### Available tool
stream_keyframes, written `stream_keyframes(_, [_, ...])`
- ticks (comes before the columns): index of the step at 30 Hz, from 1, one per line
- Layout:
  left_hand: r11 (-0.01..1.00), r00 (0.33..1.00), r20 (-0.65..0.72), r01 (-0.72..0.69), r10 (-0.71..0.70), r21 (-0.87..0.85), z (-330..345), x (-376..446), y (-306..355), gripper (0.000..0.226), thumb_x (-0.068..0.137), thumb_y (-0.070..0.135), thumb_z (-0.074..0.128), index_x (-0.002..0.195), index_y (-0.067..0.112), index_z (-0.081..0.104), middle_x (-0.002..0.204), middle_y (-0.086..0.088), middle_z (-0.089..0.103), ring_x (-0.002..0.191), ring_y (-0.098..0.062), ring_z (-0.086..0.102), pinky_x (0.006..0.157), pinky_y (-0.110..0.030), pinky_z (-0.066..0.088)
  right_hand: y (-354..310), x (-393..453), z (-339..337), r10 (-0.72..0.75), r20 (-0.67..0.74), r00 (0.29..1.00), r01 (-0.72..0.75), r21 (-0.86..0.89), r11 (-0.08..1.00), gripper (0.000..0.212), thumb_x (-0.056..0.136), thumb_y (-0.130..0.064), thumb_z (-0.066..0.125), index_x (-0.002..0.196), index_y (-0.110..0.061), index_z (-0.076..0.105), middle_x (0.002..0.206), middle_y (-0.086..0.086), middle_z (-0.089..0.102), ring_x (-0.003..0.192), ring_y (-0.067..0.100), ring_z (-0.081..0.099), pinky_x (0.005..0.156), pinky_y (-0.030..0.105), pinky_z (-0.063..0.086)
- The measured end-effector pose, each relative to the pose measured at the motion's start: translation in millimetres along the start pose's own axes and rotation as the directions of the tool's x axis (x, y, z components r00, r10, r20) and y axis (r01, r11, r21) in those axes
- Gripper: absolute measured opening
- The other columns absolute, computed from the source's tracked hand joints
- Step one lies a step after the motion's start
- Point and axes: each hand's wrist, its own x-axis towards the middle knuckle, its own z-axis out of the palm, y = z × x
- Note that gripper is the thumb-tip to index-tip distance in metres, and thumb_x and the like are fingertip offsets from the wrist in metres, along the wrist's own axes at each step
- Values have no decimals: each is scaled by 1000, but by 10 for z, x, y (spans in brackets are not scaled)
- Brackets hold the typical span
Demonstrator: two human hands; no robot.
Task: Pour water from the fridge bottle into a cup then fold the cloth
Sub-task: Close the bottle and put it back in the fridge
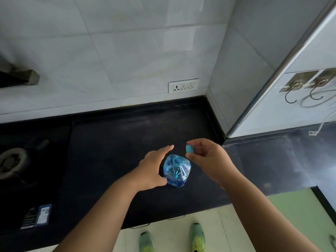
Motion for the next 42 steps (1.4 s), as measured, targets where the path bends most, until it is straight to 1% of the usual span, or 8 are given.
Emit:
stream_keyframes(7, [989,995,-102,-15,0,-144,459,290,-110,94,76,19,91,150,39,37,142,12,57,133,-9,56,112,-29,46,67,-65,119,-12,102,995,33,-206,978,33,92,-25,79,120,-37,69,105,-21,71,91,-8,67,74,6,50])
stream_keyframes(13, [973,966,-246,-128,78,-194,518,174,8,86,70,34,94,137,41,40,129,20,57,114,3,59,88,-4,41,-65,-224,-158,-111,89,990,129,-228,965,32,91,-25,80,118,-39,71,105,-19,76,91,-8,70,81,11,55])
stream_keyframes(17, [913,887,-427,-309,176,-266,104,-88,265,83,67,35,95,133,48,47,131,22,51,119,7,58,103,-22,52,-575,-219,-542,-285,76,955,295,-185,937,32,87,-23,85,112,-40,74,97,-20,77,89,-8,71,86,12,54])
stream_keyframes(25, [886,665,-658,-464,354,8,-1115,-970,769,87,64,56,87,141,56,46,126,18,46,121,2,55,106,-20,46,-1973,-409,-1038,-629,117,769,633,-280,721,30,88,-22,83,113,-37,77,85,-44,67,91,-18,65,78,-3,43])
stream_keyframes(31, [886,651,-655,-460,384,62,-1499,-1661,976,93,63,31,101,136,62,53,123,31,57,118,4,62,102,-18,52,-2524,-735,-1347,-740,321,591,807,-259,531,32,86,-13,85,114,-28,80,109,-20,77,101,-4,72,93,13,55])
stream_keyframes(34, [886,616,-683,-454,392,99,-1505,-1818,1065,97,60,33,102,137,66,52,122,40,57,116,8,63,99,-13,52,-2612,-814,-1353,-695,288,658,747,-367,555,21,85,-40,84,101,-29,76,86,-19,76,82,-5,72,85,27,62])
stream_keyframes(39, [890,490,-770,-402,409,217,-1354,-1868,1275,98,65,41,98,143,65,43,128,45,49,120,14,55,96,-4,45,-2561,-870,-1140,-620,27,784,572,-419,705,61,98,-69,43,74,-14,53,62,-3,60,62,17,58,60,33,48])
stream_keyframes(42, [904,479,-787,-363,388,225,-1248,-1883,1337,98,65,45,97,144,64,43,129,44,50,120,16,54,96,-2,42,-2477,-870,-1151,-508,16,861,469,-408,783,77,97,-78,22,68,-13,52,63,5,56,60,19,54,64,35,49])
